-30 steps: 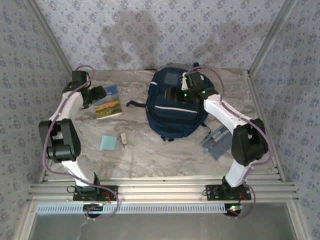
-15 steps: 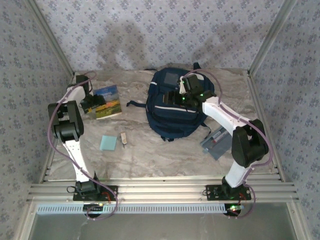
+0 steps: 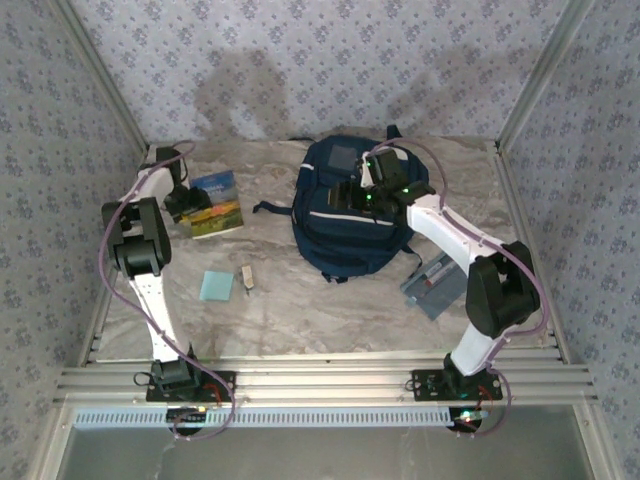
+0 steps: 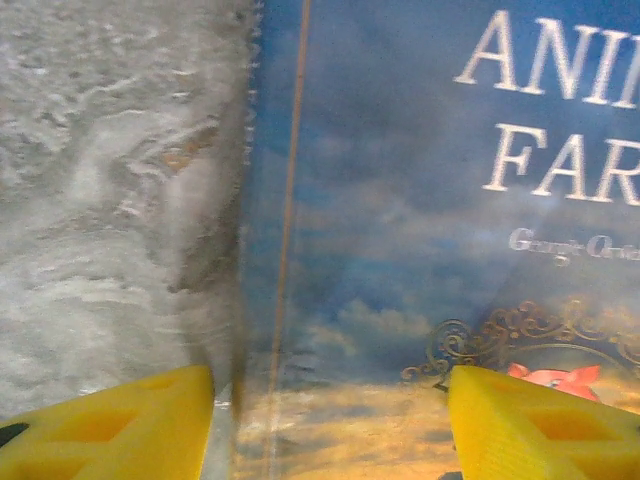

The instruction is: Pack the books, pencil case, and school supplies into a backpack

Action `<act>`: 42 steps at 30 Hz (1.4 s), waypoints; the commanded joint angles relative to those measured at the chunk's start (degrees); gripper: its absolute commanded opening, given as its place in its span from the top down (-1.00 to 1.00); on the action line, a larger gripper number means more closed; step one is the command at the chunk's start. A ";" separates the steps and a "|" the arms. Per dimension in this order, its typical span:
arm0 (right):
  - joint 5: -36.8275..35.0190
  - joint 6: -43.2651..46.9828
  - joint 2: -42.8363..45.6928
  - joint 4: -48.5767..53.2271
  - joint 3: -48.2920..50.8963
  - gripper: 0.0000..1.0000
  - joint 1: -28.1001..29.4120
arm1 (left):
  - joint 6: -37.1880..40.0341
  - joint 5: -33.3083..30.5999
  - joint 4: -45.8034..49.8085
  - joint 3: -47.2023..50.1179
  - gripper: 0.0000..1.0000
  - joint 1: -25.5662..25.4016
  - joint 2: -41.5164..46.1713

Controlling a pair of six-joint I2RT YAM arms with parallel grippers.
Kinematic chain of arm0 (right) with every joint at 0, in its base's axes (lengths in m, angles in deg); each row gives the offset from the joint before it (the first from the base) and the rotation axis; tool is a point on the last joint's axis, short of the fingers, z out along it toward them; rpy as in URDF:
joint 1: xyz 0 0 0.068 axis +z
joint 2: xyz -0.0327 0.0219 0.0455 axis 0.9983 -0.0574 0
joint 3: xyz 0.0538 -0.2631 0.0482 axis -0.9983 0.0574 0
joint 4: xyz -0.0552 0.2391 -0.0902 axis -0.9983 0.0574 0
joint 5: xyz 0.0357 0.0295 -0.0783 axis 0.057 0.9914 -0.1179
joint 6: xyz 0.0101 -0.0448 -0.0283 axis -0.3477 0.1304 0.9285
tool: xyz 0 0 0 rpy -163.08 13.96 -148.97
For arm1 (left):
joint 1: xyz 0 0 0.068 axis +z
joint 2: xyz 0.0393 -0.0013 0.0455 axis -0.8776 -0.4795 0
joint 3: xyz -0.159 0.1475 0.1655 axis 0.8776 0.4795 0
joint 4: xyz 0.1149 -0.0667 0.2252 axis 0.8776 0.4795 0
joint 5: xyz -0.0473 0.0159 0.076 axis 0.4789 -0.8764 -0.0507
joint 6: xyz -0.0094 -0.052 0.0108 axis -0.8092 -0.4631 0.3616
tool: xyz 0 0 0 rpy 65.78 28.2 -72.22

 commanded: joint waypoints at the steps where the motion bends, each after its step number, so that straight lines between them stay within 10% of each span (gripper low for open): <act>1: -1.26 1.31 2.62 1.05 0.61 -0.60 -0.04 | 1.02 0.38 2.08 -0.58 -0.13 -1.35 -3.01; 20: -0.92 0.78 2.95 0.48 0.48 -0.59 -0.01 | -1.07 6.89 1.53 -1.33 1.00 -4.05 7.39; 42: 8.63 -0.51 2.17 -4.66 1.43 -0.59 -0.36 | -12.88 24.64 -13.31 6.27 1.00 -4.65 25.53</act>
